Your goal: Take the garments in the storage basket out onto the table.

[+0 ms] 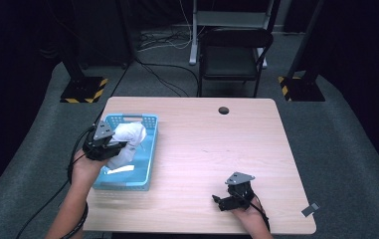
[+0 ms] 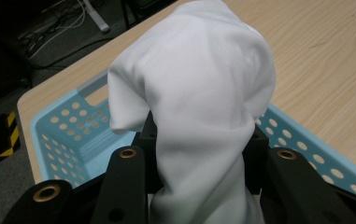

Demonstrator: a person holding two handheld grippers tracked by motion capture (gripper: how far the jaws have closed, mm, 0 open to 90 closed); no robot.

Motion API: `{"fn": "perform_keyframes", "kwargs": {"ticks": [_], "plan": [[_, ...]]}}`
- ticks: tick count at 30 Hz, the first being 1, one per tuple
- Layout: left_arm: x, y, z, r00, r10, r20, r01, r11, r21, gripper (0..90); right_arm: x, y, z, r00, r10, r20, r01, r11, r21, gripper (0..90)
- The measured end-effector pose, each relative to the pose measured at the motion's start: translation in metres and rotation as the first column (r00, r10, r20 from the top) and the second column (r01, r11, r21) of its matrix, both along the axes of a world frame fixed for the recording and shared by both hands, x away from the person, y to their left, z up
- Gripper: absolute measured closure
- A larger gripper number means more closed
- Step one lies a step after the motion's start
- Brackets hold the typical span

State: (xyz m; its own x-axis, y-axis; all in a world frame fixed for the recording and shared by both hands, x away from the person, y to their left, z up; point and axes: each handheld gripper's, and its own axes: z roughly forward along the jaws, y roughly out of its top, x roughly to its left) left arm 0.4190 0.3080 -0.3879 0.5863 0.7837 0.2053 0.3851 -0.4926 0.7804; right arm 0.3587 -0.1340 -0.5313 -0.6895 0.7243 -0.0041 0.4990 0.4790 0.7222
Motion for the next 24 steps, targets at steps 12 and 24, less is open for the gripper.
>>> {"fn": "perform_keyframes", "kwargs": {"ticks": [12, 24], "plan": [[-0.016, -0.009, 0.018, 0.9973, -0.041, 0.061, 0.042, 0.9990, -0.013, 63.5, 0.000, 0.000, 0.000, 1.0000, 0.000, 0.000, 0.000, 1.000, 0.000, 5.2], [-0.022, -0.016, 0.023, 0.9937, -0.075, 0.084, 0.079, 0.9963, -0.036, 63.6, 0.000, 0.000, 0.000, 1.0000, 0.000, 0.000, 0.000, 1.000, 0.000, 5.2]]}}
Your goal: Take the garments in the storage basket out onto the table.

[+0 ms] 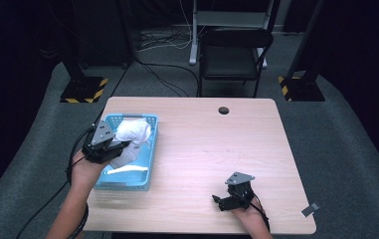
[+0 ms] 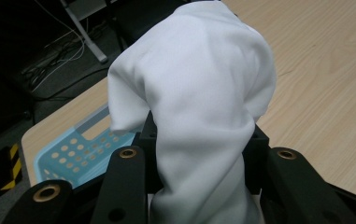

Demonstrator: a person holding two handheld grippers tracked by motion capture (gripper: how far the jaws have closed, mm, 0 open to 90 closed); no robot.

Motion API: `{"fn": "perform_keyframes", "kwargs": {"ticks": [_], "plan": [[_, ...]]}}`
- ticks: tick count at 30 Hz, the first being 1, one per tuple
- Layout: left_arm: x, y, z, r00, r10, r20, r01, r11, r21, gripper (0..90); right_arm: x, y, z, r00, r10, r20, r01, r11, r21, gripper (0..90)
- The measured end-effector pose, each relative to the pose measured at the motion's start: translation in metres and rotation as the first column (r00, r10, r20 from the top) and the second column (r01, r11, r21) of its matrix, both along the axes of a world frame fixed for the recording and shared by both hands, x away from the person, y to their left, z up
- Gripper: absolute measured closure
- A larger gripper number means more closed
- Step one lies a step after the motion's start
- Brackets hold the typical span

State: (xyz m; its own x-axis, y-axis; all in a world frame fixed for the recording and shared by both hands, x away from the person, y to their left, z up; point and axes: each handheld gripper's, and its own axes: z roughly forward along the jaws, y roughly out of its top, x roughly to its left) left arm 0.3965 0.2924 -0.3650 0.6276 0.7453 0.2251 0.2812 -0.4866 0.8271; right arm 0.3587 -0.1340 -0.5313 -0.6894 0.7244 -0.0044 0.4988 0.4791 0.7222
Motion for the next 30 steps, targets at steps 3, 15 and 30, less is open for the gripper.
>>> {"fn": "perform_keyframes", "kwargs": {"ticks": [3, 15, 30], "plan": [[-0.001, -0.004, -0.001, 0.9992, -0.036, -0.014, 0.036, 0.9988, -0.034, 63.6, 0.000, 0.000, 0.000, 1.0000, 0.000, 0.000, 0.000, 1.000, 0.000, 5.2], [-0.006, -0.025, -0.003, 0.9935, -0.111, -0.025, 0.111, 0.9936, -0.021, 63.6, 0.000, 0.000, 0.000, 1.0000, 0.000, 0.000, 0.000, 1.000, 0.000, 5.2], [-0.010, -0.047, -0.012, 0.9865, -0.161, -0.031, 0.162, 0.9865, 0.024, 63.7, 0.000, 0.000, 0.000, 1.0000, 0.000, 0.000, 0.000, 1.000, 0.000, 5.2]]}}
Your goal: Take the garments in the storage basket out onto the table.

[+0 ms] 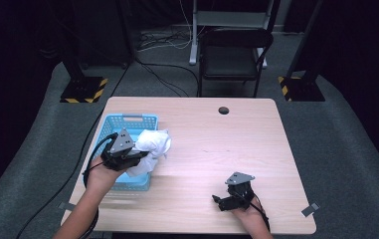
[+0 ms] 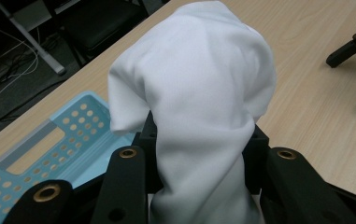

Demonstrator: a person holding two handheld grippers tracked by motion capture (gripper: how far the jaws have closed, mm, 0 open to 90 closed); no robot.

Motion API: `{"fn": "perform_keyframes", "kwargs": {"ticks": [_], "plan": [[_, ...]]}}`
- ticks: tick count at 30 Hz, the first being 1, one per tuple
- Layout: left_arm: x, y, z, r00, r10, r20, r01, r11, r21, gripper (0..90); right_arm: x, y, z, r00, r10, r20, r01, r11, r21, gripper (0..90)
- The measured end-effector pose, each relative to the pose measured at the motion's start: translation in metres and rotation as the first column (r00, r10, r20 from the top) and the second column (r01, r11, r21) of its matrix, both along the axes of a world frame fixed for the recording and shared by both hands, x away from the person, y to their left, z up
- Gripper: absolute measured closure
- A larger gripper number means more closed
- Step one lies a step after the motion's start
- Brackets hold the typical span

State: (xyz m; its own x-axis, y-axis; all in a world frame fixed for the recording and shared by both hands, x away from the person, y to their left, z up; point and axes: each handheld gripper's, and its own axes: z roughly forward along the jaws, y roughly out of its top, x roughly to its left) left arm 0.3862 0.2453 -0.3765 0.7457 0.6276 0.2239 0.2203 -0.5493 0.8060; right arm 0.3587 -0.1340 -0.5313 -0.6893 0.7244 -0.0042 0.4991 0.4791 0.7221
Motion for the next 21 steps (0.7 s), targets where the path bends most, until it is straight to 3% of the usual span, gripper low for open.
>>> {"fn": "perform_keyframes", "kwargs": {"ticks": [8, 21], "plan": [[-0.007, -0.017, 0.000, 0.9988, -0.047, 0.012, 0.047, 0.9981, 0.040, 63.8, 0.000, 0.000, 0.000, 1.0000, 0.000, 0.000, 0.000, 1.000, 0.000, 5.2], [-0.011, -0.038, 0.005, 0.9957, -0.092, 0.011, 0.092, 0.9945, 0.051, 64.0, 0.000, 0.000, 0.000, 1.0000, 0.005, 0.000, -0.005, 1.000, -0.001, 5.3]]}}
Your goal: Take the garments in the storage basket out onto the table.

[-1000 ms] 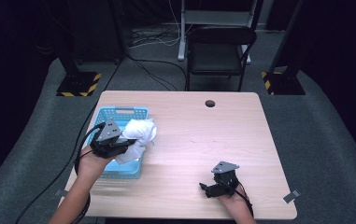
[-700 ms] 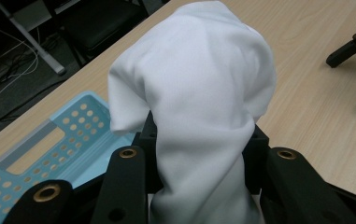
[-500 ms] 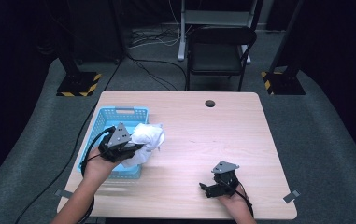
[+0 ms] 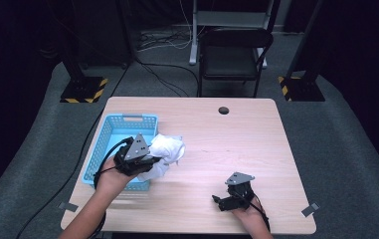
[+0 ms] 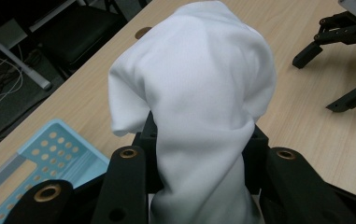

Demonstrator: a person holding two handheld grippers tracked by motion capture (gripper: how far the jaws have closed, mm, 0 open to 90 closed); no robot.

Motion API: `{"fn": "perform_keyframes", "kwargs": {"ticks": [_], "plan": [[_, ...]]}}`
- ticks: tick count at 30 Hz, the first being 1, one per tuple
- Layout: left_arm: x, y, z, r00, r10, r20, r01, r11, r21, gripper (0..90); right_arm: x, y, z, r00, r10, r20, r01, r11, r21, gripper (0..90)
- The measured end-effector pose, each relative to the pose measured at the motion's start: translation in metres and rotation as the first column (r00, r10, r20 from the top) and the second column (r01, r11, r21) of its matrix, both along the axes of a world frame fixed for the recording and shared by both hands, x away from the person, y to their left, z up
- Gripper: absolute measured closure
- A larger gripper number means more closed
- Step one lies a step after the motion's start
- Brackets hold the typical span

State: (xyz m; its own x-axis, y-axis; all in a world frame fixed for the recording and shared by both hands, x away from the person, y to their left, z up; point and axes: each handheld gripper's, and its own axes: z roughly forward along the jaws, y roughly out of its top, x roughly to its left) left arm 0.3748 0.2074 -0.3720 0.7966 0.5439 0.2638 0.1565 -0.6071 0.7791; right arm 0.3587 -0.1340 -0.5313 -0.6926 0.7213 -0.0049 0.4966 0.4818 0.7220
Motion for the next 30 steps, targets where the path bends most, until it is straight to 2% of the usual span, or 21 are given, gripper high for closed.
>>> {"fn": "perform_keyframes", "kwargs": {"ticks": [16, 30], "plan": [[-0.001, -0.025, 0.000, 0.9992, -0.041, 0.005, 0.041, 0.9992, 0.003, 63.9, 0.000, 0.000, 0.000, 1.0000, 0.002, 0.000, -0.002, 1.000, 0.001, 5.3], [0.002, -0.045, -0.011, 0.9988, -0.049, -0.008, 0.049, 0.9987, 0.012, 63.9, 0.000, 0.000, 0.000, 1.0000, 0.002, 0.000, -0.002, 1.000, 0.001, 5.3]]}}
